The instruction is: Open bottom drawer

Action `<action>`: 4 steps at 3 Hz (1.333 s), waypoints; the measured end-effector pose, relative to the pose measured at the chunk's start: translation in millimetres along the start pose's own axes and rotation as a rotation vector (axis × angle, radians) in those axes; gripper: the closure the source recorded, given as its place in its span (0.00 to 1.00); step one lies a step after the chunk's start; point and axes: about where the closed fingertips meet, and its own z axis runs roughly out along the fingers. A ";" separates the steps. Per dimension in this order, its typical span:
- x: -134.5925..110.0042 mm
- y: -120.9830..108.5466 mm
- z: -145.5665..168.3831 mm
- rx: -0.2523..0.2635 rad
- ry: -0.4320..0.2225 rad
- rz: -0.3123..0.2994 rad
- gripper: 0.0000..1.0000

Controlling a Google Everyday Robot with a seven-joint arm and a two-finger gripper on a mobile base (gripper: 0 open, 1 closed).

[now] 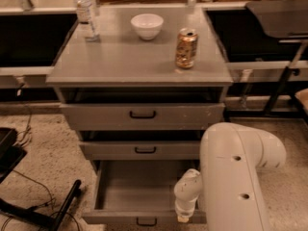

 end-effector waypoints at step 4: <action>15.9 29.6 4.9 -0.063 -0.013 0.032 1.00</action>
Offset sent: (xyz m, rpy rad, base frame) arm -0.4044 -0.1442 -0.0026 0.1501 0.6461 -0.3764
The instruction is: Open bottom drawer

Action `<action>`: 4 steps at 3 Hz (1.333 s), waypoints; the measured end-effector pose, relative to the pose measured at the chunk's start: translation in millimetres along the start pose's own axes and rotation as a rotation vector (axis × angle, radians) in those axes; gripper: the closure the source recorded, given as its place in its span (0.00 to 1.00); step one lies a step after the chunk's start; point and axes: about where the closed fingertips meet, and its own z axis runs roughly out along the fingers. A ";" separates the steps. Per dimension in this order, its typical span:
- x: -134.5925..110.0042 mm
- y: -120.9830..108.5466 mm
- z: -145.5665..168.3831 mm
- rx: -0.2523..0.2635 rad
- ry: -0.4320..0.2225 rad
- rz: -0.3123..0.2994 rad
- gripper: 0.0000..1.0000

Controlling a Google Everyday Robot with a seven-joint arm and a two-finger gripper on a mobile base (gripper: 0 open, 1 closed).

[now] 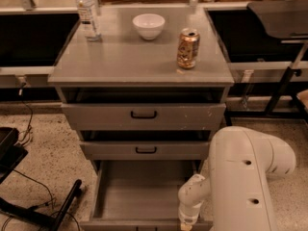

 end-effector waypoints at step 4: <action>-0.2 -0.4 0.0 0.000 0.000 0.000 0.35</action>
Offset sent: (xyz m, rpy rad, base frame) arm 0.0004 0.0002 0.0000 0.0000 0.0001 0.0000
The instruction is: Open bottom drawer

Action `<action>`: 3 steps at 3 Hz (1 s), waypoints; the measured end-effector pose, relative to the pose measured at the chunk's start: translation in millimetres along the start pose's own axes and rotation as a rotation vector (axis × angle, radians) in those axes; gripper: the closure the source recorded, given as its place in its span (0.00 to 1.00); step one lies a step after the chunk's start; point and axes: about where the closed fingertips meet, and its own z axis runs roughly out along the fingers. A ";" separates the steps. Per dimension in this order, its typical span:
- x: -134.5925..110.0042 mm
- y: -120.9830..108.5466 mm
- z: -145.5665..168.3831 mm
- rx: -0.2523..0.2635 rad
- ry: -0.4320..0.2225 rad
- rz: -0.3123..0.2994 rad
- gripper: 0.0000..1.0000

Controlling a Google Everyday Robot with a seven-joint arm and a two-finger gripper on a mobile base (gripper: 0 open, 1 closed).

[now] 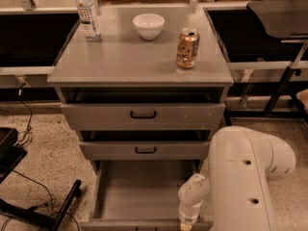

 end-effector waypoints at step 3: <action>0.0 0.1 0.0 0.000 0.000 0.000 0.00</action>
Offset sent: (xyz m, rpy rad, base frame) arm 0.0000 0.0000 0.0000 0.0000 0.0000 0.0000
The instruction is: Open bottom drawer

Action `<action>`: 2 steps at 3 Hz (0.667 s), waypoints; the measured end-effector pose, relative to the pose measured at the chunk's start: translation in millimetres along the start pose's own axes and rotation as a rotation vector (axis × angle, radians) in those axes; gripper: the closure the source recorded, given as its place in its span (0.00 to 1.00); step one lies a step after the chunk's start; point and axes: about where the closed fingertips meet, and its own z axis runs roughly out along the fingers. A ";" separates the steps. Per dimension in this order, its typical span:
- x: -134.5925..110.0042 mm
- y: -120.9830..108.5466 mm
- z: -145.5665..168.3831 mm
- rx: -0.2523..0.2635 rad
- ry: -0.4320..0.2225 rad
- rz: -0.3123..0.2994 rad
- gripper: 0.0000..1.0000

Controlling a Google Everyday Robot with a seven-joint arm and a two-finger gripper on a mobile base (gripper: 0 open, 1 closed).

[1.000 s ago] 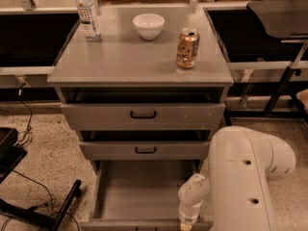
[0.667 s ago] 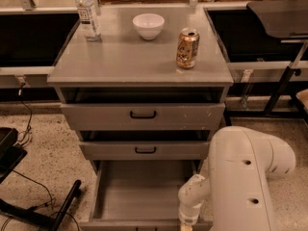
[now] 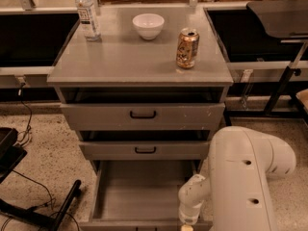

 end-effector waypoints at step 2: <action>-10.8 15.0 -49.2 0.081 -0.029 -0.070 0.00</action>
Offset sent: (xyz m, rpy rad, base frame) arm -0.0268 0.0084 0.1532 0.0152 -0.1964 0.1462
